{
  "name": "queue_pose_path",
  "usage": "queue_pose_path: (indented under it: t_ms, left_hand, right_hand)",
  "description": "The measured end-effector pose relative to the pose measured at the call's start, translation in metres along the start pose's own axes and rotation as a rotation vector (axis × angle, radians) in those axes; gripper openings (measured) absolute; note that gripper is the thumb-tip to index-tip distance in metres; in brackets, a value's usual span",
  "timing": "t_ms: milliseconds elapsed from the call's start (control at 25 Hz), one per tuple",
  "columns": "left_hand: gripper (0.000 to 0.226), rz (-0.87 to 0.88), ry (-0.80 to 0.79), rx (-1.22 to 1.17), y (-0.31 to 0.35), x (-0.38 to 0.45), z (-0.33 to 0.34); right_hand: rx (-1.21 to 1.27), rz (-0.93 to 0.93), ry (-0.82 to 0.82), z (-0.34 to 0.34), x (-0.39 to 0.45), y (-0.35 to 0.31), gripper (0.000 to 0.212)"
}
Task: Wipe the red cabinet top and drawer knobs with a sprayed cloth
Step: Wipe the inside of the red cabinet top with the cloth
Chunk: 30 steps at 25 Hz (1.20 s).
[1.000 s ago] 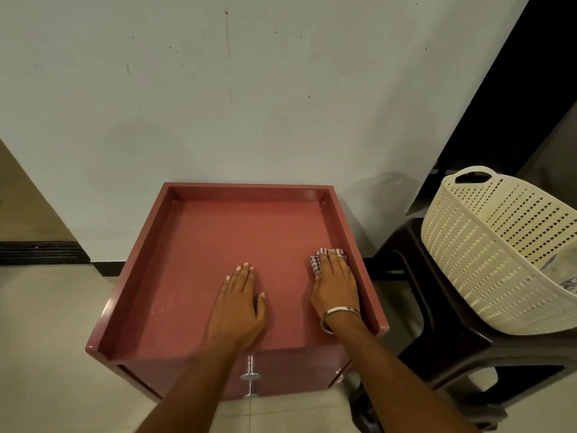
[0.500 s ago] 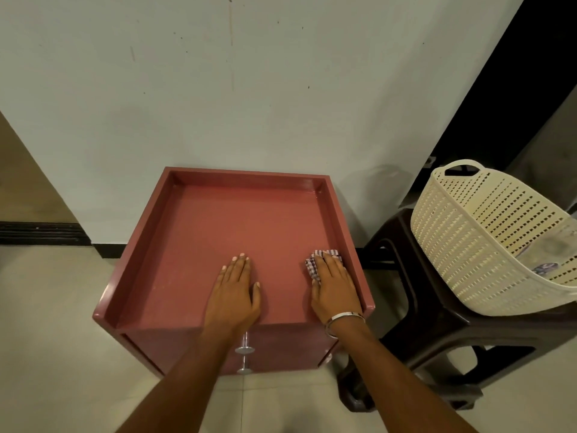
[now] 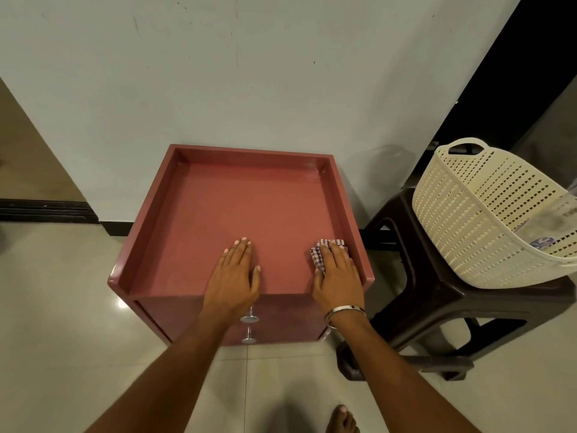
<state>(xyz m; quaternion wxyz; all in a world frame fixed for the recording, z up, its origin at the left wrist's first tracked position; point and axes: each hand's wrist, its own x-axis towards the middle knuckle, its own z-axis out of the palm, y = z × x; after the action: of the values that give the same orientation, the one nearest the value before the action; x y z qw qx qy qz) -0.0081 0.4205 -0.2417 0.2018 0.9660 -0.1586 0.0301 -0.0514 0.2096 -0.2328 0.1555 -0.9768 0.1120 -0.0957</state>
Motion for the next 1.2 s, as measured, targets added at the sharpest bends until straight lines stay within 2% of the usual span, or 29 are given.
queue_pose_path:
  t_ms: [600, 880, 960, 1200]
  left_hand:
    - [0.06, -0.029, 0.001, -0.017, 0.007, -0.022, -0.005]
    - [0.06, -0.024, -0.009, -0.012, 0.001, -0.036, -0.007]
    - [0.06, -0.035, -0.019, -0.014, 0.001, -0.041, -0.01]
    - [0.06, -0.076, -0.036, -0.01, 0.003, -0.056, -0.016]
  right_hand:
    - [0.079, 0.139, -0.017, -0.008, -0.021, -0.019, 0.054]
    - [0.185, 0.041, -0.008, -0.003, -0.029, -0.037, 0.035]
    - [0.193, -0.014, -0.033, -0.002, -0.032, -0.039, 0.038]
    - [0.149, -0.109, -0.144, -0.001, -0.039, -0.04, 0.067]
